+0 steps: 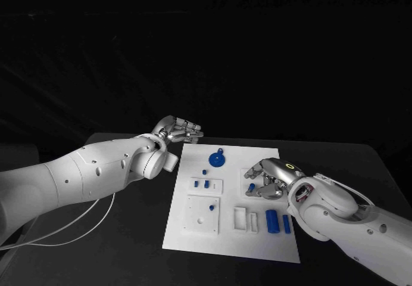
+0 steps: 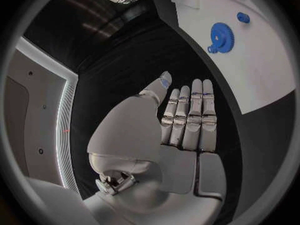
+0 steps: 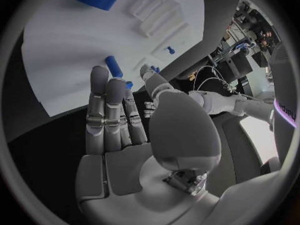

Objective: Assemble the parts on the task board

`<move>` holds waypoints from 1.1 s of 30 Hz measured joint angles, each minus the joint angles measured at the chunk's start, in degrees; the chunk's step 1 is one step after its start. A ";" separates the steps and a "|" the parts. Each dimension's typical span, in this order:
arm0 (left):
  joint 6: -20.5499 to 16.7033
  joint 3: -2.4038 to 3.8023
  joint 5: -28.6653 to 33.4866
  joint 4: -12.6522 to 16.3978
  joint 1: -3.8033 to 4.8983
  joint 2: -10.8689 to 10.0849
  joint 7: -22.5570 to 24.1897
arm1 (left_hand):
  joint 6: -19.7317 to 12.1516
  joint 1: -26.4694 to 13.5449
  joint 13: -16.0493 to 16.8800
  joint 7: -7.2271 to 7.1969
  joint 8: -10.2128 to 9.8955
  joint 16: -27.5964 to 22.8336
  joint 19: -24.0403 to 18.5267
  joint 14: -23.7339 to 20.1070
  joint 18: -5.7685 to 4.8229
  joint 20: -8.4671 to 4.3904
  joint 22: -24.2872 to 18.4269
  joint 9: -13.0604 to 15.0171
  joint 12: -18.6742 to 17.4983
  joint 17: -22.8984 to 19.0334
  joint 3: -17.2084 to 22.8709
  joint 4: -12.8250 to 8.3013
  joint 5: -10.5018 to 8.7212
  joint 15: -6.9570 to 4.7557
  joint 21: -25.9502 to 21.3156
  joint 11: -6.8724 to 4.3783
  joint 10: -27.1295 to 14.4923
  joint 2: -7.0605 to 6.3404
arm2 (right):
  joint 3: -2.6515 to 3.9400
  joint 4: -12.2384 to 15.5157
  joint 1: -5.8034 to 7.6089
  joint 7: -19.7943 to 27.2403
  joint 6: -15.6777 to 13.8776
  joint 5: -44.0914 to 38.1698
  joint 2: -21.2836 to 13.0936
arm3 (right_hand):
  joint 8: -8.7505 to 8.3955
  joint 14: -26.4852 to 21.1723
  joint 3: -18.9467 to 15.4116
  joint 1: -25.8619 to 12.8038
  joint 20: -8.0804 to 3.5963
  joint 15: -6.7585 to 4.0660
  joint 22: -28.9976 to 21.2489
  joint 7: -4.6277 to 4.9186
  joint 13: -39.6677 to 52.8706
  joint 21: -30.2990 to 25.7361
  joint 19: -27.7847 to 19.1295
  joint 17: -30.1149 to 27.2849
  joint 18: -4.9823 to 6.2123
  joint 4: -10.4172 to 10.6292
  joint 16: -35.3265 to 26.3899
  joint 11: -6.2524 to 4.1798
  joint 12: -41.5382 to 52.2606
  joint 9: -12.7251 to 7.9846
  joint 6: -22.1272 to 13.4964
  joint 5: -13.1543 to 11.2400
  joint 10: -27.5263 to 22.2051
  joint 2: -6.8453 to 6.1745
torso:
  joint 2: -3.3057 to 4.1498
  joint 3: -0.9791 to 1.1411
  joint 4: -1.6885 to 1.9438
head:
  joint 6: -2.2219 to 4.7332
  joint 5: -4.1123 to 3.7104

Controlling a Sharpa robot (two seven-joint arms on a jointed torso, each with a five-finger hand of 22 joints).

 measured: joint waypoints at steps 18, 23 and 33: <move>0.38 -0.01 0.02 0.00 0.00 -0.03 0.19 | 0.00 0.01 0.00 0.00 0.00 0.00 0.00 0.00 0.00 0.00 -0.12 0.00 0.00 -0.01 0.48 0.01 0.00 0.00 0.00 0.00 0.00 -0.01 | 0.03 -2.60 -0.01 -1.16 4.41 -6.06 1.76 | 0.00 0.94 14.11 0.34 -0.76 -0.94 0.65 0.80 0.00 1.44 -0.06 0.33 -0.54 -1.18 0.72 -1.69 0.00 0.00 4.28 -2.86 6.47 1.42 | 0.01 -0.03 0.09 | -0.17 -0.08; 0.44 -0.01 0.03 0.00 0.00 -0.04 0.19 | 0.00 0.01 0.00 0.00 0.00 0.00 0.00 0.00 0.00 0.00 -0.12 0.00 0.00 -0.01 0.48 0.01 0.00 0.00 0.00 0.00 0.00 -0.01 | 0.02 -2.64 -0.01 -1.32 4.23 -7.26 2.04 | 0.00 0.97 19.42 -0.98 -1.19 -1.39 1.50 0.84 -0.01 2.67 0.11 0.69 -0.76 -1.67 0.96 -2.43 0.00 0.07 7.17 -2.86 9.36 1.49 | 0.01 -0.04 0.07 | -0.18 -0.07; 0.54 0.00 0.03 -0.01 0.00 -0.04 0.09 | 0.00 -0.26 0.00 0.00 0.00 0.00 0.00 0.00 0.00 0.00 -0.19 0.00 0.00 -0.01 0.47 0.02 0.00 0.00 0.00 0.00 0.00 0.26 | -0.04 -2.59 -0.01 -1.68 3.88 -9.12 2.33 | -0.14 1.17 20.76 -1.45 -2.32 -2.18 3.50 0.08 0.00 5.77 0.05 1.10 -1.83 -3.23 0.95 -3.92 -0.13 0.33 10.72 -2.92 13.36 2.51 | 0.01 -0.02 0.04 | -0.29 -0.19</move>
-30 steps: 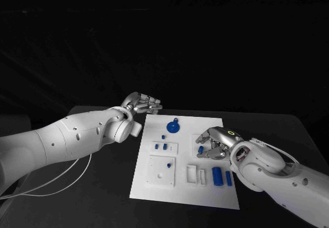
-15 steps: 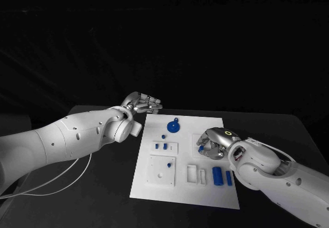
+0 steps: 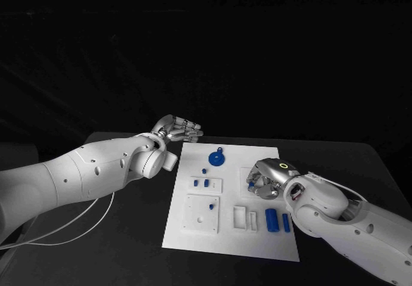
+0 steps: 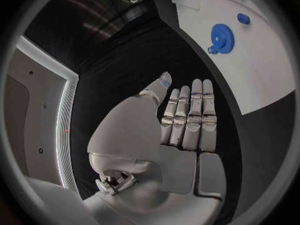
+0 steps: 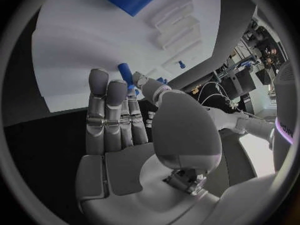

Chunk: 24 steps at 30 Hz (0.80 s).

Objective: Assemble the parts on the task board

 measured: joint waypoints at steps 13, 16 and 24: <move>0.11 0.00 0.00 -0.08 0.00 -0.01 -0.23 | 0.00 0.00 0.00 0.00 0.00 0.00 0.00 0.00 0.00 0.00 -0.11 0.00 0.00 -0.01 0.15 0.16 0.00 0.00 0.00 0.00 0.00 0.00 | -0.29 0.25 -0.02 -1.00 -0.01 -2.51 0.20 | -0.04 -0.02 3.28 0.01 -0.20 -0.38 2.89 -0.29 0.00 2.34 0.18 0.60 -0.86 -4.34 0.00 0.54 -0.01 -0.01 1.24 -0.23 1.11 1.06 | -0.01 -0.01 -0.01 | -0.10 -0.04; 0.14 -0.01 0.00 -0.10 0.00 -0.01 -0.31 | 0.00 0.00 0.00 0.00 0.00 0.00 0.00 0.00 0.00 0.00 -0.11 0.00 0.00 0.00 0.15 0.16 0.00 0.00 0.00 0.00 0.00 0.00 | -0.31 0.64 -0.04 -1.34 -0.07 -3.12 0.16 | -0.05 0.21 3.94 0.01 -0.50 -0.61 3.32 -0.33 0.00 2.34 -0.12 0.67 -1.01 -4.44 -0.01 0.54 0.00 0.00 1.57 -0.40 1.11 1.06 | -0.02 -0.02 -0.01 | -0.10 -0.04; 0.21 -0.02 0.00 -0.39 0.00 0.04 -0.51 | 0.00 0.00 0.00 0.00 0.00 0.00 0.00 0.00 0.00 0.00 -0.11 0.00 0.00 -0.01 0.15 0.16 0.00 0.00 0.00 0.00 0.00 0.00 | -0.17 3.42 0.07 -1.91 -0.98 -4.03 -0.63 | -0.15 0.08 4.36 -0.18 -0.71 -0.76 4.11 -0.56 0.00 3.23 0.07 0.82 -1.45 -4.65 -0.23 0.55 0.12 0.18 1.91 -0.45 1.12 1.25 | -0.03 -0.02 0.00 | 0.03 0.01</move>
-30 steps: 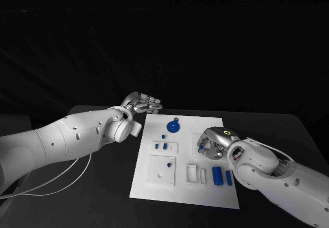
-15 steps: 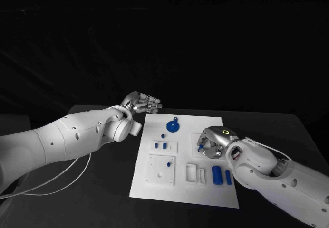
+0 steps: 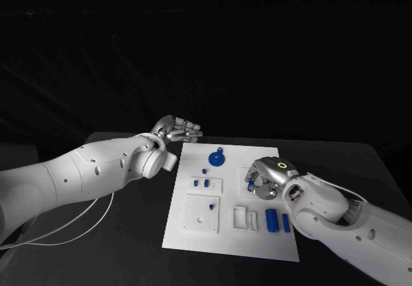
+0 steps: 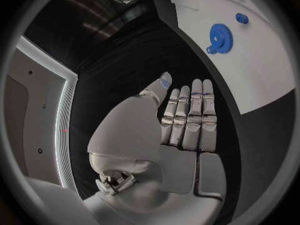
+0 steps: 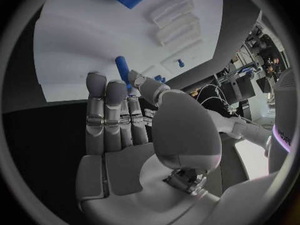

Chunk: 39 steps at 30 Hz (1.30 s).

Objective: Assemble the parts on the task board

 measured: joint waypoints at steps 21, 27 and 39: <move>0.22 0.02 0.00 -1.09 -0.01 1.14 -0.19 | 0.00 0.00 0.00 0.00 0.00 0.00 0.00 0.00 0.00 0.00 -0.13 0.00 0.00 0.00 0.00 0.00 0.00 0.00 0.00 0.22 -0.22 0.00 | -1.14 5.75 1.35 0.65 -2.81 0.12 4.40 | -0.04 0.23 -0.01 -0.06 0.01 -0.17 0.71 0.00 0.00 0.28 0.00 0.17 0.25 0.00 -0.46 0.19 0.06 0.00 0.00 0.28 0.19 0.06 | -0.05 -0.08 0.01 | -0.42 1.04; 0.34 0.00 0.00 -1.65 -0.01 1.88 -0.20 | 0.00 0.00 0.00 0.00 0.00 0.00 0.00 0.00 0.00 0.00 -0.13 0.00 0.00 -0.01 0.00 0.00 0.00 0.00 0.00 0.22 -0.22 0.00 | -4.61 4.95 1.04 1.61 -3.70 0.16 7.39 | -0.05 0.23 -0.01 -0.05 0.02 -0.17 0.71 0.00 0.00 0.27 0.00 0.22 0.27 0.00 -0.46 0.20 0.05 0.03 -0.01 0.28 0.19 0.05 | -0.09 -0.09 0.08 | -0.63 1.99; 0.59 0.01 0.00 -2.26 -0.02 3.02 -0.20 | 0.00 0.00 0.00 0.00 0.00 0.00 0.00 0.00 0.00 0.00 -0.31 0.00 0.00 -0.01 -0.01 0.00 0.00 0.00 0.00 0.22 -0.22 0.00 | -8.77 2.29 -0.29 3.55 -4.91 0.13 11.74 | -0.05 0.24 -0.02 -0.03 0.03 -0.15 0.91 0.01 0.00 0.01 0.00 0.29 0.28 -0.01 -0.67 0.20 -0.14 0.03 -0.01 0.28 0.20 0.04 | 0.01 -0.08 0.11 | -0.59 3.32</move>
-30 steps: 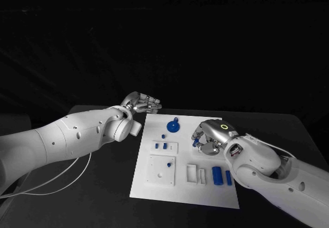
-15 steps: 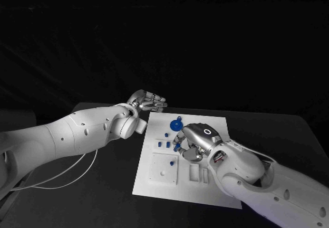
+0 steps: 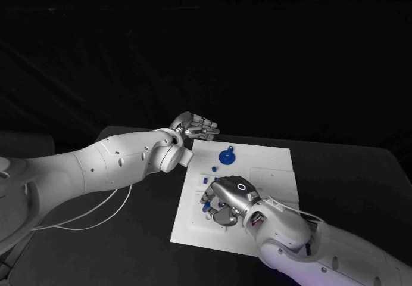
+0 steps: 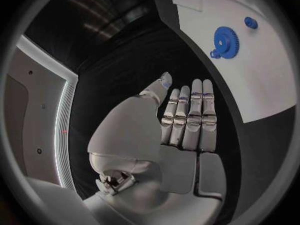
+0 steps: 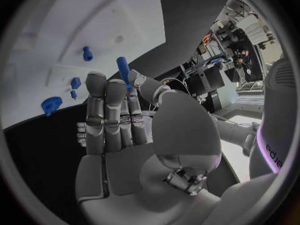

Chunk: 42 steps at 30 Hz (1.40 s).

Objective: Assemble the parts on the task board

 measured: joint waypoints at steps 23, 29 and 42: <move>0.48 -0.01 -0.01 -0.10 0.00 0.12 -0.08 | 0.00 0.00 0.00 0.00 0.00 0.00 0.00 0.00 0.00 0.00 0.01 0.00 0.00 0.00 0.00 0.00 0.00 0.00 0.00 0.00 0.00 0.00 | -2.10 -1.81 -0.60 1.47 0.15 -0.09 0.27 | 0.07 0.01 0.02 -0.30 0.02 0.03 0.37 0.01 0.00 -0.40 -0.01 0.18 0.02 -0.31 -0.20 0.00 0.21 0.00 -0.02 -0.23 0.00 0.31 | 0.02 0.10 -0.13 | -0.53 0.79; 0.55 -0.01 -0.01 -0.16 0.00 0.01 -0.12 | 0.00 0.00 0.00 0.00 0.00 0.00 0.00 0.00 0.01 0.00 0.02 0.00 0.00 0.00 0.00 0.00 0.00 0.00 0.00 0.00 0.00 0.00 | -2.11 -1.71 -0.66 1.29 0.14 -0.33 0.11 | 0.07 0.02 0.11 -0.30 0.03 0.04 0.53 0.01 0.00 -0.45 -0.02 0.21 0.04 -0.40 -0.28 0.00 0.21 0.01 -0.02 -0.27 0.00 0.30 | 0.02 0.11 -0.16 | -0.58 0.79; 0.62 -0.01 -0.04 -0.32 0.00 -0.17 -0.21 | 0.00 0.00 0.00 0.00 0.00 0.00 0.00 0.00 0.00 0.00 -0.17 0.00 0.00 0.00 0.00 0.00 0.00 0.00 0.00 -0.01 0.00 0.00 | -2.09 -1.34 -0.83 0.69 -0.06 -1.12 -0.29 | 0.04 0.09 0.17 -0.29 0.10 0.11 0.74 -0.05 0.00 -0.45 -0.09 0.28 0.11 -0.48 -0.28 0.00 0.19 -0.02 0.35 -0.07 0.00 0.30 | 0.01 0.06 -0.11 | -0.48 0.61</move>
